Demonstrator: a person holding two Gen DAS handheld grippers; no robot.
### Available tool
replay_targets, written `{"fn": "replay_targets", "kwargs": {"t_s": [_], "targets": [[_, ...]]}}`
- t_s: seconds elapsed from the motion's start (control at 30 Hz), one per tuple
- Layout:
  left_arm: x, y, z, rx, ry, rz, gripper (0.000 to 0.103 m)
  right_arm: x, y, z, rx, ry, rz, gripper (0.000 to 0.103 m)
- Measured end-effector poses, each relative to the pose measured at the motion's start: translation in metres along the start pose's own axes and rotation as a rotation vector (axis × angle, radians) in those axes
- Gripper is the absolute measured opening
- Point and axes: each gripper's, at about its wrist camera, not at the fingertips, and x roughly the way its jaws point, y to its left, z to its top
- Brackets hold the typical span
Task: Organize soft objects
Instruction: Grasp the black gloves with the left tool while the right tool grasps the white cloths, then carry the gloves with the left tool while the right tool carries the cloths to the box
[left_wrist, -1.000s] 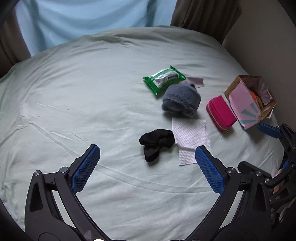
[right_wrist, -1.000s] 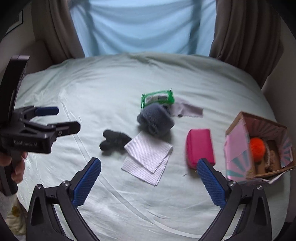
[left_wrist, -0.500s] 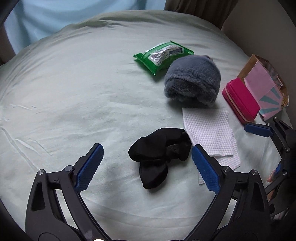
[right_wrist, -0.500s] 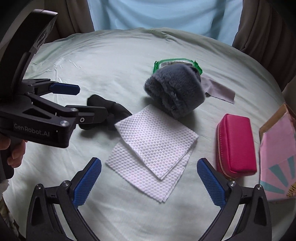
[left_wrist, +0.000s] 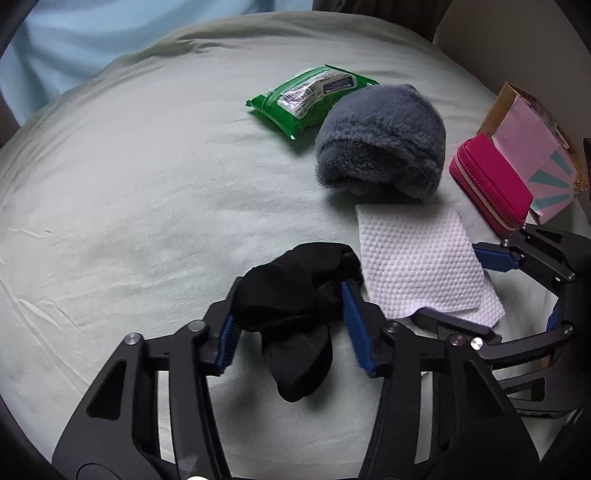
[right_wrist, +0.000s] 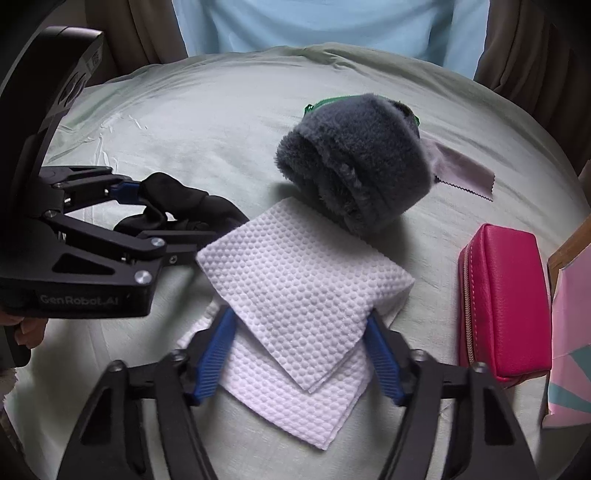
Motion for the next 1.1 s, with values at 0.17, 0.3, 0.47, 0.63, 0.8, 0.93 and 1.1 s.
{"fn": "replay_targets", "kwargs": {"t_s": [0.17, 0.3, 0.47, 0.63, 0.8, 0.93, 1.1], "targets": [[-0.003, -0.002, 0.001, -0.005, -0.002, 0.003, 0.023, 0.001, 0.003, 0.006, 0.015, -0.006, 0.006, 0.026], [-0.011, -0.001, 0.000, -0.027, -0.013, 0.002, 0.020, -0.002, 0.004, 0.008, 0.037, -0.013, 0.009, 0.016], [-0.026, 0.005, 0.001, -0.056, -0.029, -0.004, 0.020, -0.016, 0.001, 0.009, 0.054, -0.028, 0.004, 0.015], [-0.048, 0.006, 0.006, -0.081, -0.041, -0.003, 0.020, -0.037, -0.001, 0.013, 0.073, -0.038, 0.006, 0.015], [-0.082, 0.002, 0.015, -0.101, -0.058, 0.003, 0.020, -0.070, -0.004, 0.025, 0.099, -0.066, 0.015, 0.015], [-0.119, -0.004, 0.030, -0.107, -0.081, 0.014, 0.020, -0.108, -0.005, 0.039, 0.142, -0.090, 0.019, 0.015], [-0.170, -0.017, 0.053, -0.126, -0.118, 0.033, 0.020, -0.162, -0.007, 0.061, 0.179, -0.113, 0.017, 0.015]]}}
